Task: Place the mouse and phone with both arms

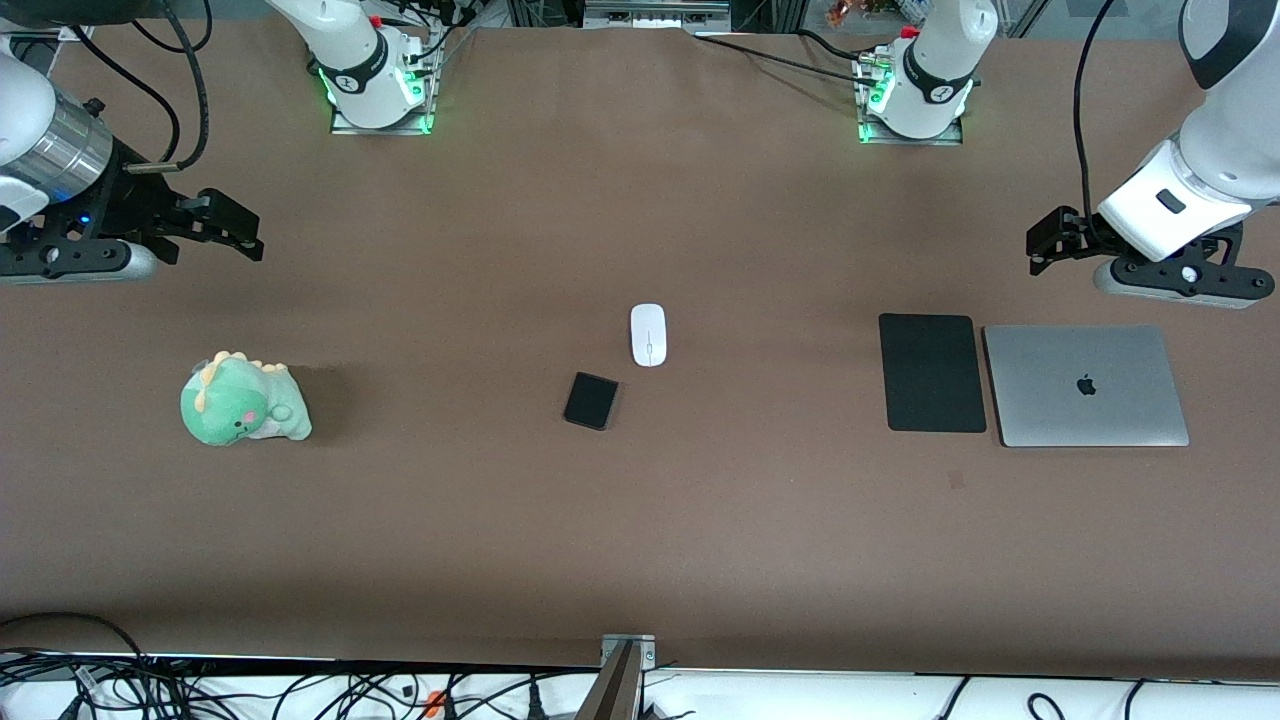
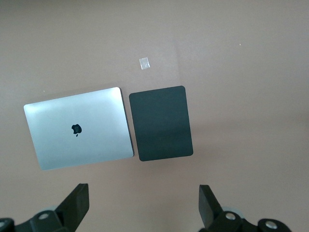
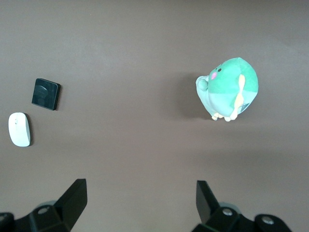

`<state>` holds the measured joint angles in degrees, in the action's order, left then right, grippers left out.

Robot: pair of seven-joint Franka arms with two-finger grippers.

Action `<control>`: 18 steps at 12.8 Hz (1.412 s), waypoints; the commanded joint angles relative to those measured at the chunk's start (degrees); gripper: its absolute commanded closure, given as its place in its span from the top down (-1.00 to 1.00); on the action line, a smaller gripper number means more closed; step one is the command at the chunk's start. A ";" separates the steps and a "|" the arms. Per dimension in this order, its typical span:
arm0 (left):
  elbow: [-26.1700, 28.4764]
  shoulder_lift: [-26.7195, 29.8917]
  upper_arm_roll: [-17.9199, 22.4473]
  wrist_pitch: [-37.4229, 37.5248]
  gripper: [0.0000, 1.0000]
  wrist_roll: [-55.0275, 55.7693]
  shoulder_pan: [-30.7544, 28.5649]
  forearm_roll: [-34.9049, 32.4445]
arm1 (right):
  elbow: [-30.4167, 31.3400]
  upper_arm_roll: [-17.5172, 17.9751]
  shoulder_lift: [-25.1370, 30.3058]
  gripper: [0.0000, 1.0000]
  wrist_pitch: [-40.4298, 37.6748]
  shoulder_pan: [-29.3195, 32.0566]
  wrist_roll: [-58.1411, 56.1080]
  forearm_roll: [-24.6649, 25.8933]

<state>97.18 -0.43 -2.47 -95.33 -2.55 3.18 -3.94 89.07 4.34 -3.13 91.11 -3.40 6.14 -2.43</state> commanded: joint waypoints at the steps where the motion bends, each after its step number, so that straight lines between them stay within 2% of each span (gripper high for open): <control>1: -1.12 -0.36 0.01 0.85 1.00 -0.79 0.07 0.78 | -0.83 0.23 -0.03 1.00 -0.59 0.14 -0.16 0.58; 18: -0.94 -1.23 0.01 1.11 1.00 0.79 0.07 0.96 | -0.21 0.23 -0.12 1.00 -0.32 0.15 -0.25 -0.03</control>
<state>97.19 -0.59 -2.47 -95.29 -2.28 3.18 -3.94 89.10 4.32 -3.36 91.06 -3.37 6.15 -2.43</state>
